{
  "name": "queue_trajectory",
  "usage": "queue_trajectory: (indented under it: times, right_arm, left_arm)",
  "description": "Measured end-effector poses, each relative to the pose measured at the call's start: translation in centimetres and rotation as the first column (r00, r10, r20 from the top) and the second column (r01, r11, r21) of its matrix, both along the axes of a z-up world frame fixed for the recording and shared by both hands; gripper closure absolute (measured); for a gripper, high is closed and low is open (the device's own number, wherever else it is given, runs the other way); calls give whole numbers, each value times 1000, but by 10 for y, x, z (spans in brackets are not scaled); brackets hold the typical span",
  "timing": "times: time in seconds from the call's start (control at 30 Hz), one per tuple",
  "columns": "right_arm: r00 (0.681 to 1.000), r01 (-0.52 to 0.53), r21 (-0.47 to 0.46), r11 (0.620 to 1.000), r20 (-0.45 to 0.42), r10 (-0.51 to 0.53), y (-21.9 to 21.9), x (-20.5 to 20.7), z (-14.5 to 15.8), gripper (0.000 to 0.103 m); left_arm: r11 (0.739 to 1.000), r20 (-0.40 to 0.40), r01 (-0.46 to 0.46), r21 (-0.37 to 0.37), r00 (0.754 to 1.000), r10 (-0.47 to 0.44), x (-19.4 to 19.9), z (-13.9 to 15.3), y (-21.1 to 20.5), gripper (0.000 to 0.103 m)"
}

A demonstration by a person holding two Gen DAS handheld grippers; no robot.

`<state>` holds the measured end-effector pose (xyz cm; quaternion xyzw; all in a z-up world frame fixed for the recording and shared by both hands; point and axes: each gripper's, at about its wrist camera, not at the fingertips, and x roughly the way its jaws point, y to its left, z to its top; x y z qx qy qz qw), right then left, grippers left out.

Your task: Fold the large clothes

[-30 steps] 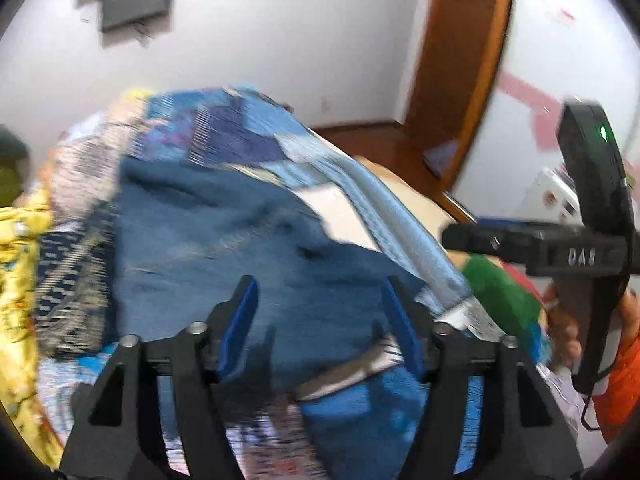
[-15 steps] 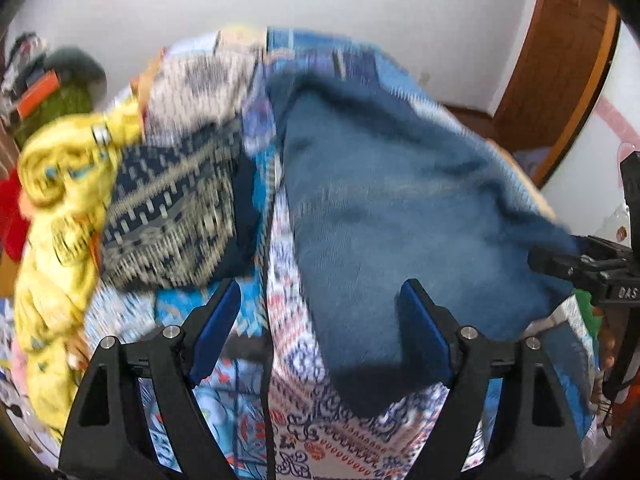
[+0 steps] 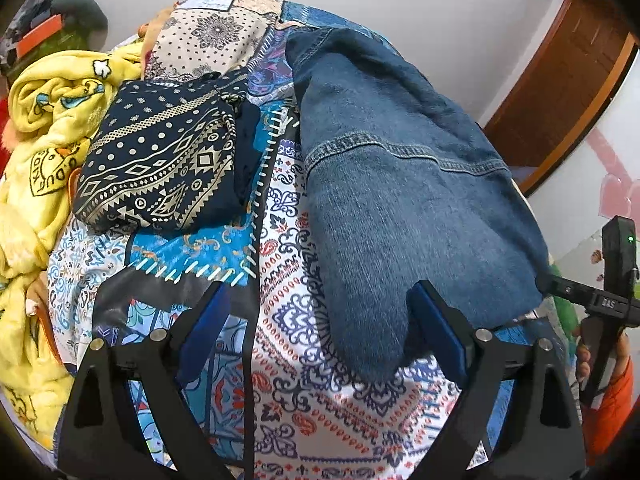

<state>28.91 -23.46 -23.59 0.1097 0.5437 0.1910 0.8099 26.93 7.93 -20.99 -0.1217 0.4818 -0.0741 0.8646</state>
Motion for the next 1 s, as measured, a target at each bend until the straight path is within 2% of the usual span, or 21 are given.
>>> queue_trajectory:
  times: [0.07, 0.1, 0.13, 0.2, 0.33, 0.5, 0.63, 0.83, 0.97, 1.0]
  right_arm:
    - [1000, 1, -21, 1000, 9, -1, -1, -2, 5, 0]
    - [1000, 2, -30, 1000, 17, -2, -2, -2, 8, 0]
    - [1000, 3, -35, 999, 23, -2, -3, -1, 11, 0]
    - [999, 4, -43, 999, 37, -3, -4, 1, 18, 0]
    - [997, 12, -31, 999, 82, -9, -5, 9, 36, 0]
    - [988, -16, 22, 1000, 154, 12, 9, 27, 56, 0]
    - [987, -46, 45, 998, 156, 39, 27, 45, 53, 0]
    - [996, -87, 106, 991, 27, 85, 48, 83, 12, 0]
    - [988, -93, 155, 983, -107, 110, 53, 113, -25, 0]
    - [983, -93, 194, 977, -140, 121, 53, 121, -34, 0]
  left_arm:
    - [999, -30, 33, 21, 999, -32, 1, 6, 1, 11]
    - [997, -40, 47, 55, 998, -45, 3, 10, 1, 12]
    - [991, -40, 59, 123, 998, -54, 4, 16, 1, 12]
    - [977, -9, 66, 205, 998, -65, 6, 27, 2, 12]
    - [969, 41, 49, 243, 997, -61, 17, 45, 7, 11]
    - [981, 74, 49, 188, 995, -64, 40, 52, 5, 11]
    - [991, 40, 67, 117, 997, -72, 65, 38, -4, 11]
    - [996, -41, 84, 4, 996, -84, 98, 1, -11, 11]
    - [987, -106, 68, -149, 991, -84, 120, -24, -5, 11]
    - [982, -117, 66, -175, 989, -88, 125, -28, -5, 11]
